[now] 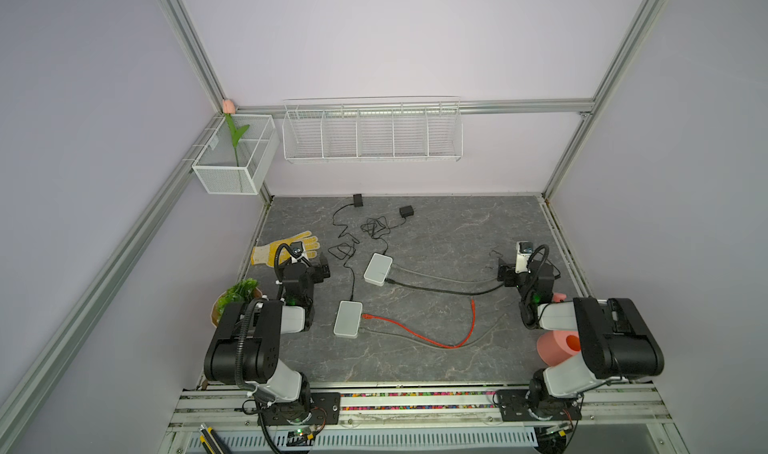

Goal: Insert the plug into the switch port

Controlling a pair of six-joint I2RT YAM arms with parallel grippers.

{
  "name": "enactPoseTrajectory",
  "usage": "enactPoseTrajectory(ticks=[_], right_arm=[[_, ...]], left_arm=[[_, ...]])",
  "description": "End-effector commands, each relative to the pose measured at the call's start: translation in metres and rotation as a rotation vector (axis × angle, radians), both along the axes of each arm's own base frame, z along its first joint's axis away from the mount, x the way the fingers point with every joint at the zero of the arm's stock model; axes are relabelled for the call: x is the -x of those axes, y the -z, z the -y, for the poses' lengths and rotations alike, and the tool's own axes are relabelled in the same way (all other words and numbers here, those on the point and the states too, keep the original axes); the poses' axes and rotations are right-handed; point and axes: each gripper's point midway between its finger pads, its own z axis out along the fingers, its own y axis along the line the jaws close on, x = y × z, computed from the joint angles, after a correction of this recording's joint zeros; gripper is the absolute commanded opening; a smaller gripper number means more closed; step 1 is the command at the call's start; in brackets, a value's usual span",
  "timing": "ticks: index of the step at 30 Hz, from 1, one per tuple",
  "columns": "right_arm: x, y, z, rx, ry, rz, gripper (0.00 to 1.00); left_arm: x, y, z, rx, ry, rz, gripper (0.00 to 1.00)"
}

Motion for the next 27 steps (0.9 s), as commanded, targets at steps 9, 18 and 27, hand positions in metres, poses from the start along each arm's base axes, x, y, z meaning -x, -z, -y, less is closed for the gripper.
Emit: enactPoseTrajectory(ticks=[9, 18, 27], right_arm=[[-0.002, -0.008, -0.006, -0.02, -0.037, 0.022, 0.89], [-0.002, -0.009, -0.006, -0.021, -0.038, 0.024, 0.88], [-0.002, -0.009, -0.006, -0.021, -0.037, 0.023, 0.89]], left_arm=[[-0.004, -0.005, -0.005, 0.015, -0.015, 0.005, 0.99], [-0.004, -0.006, -0.005, 0.009, -0.011, 0.01, 0.99], [-0.004, -0.005, -0.004, 0.009, -0.01, 0.008, 0.99]])
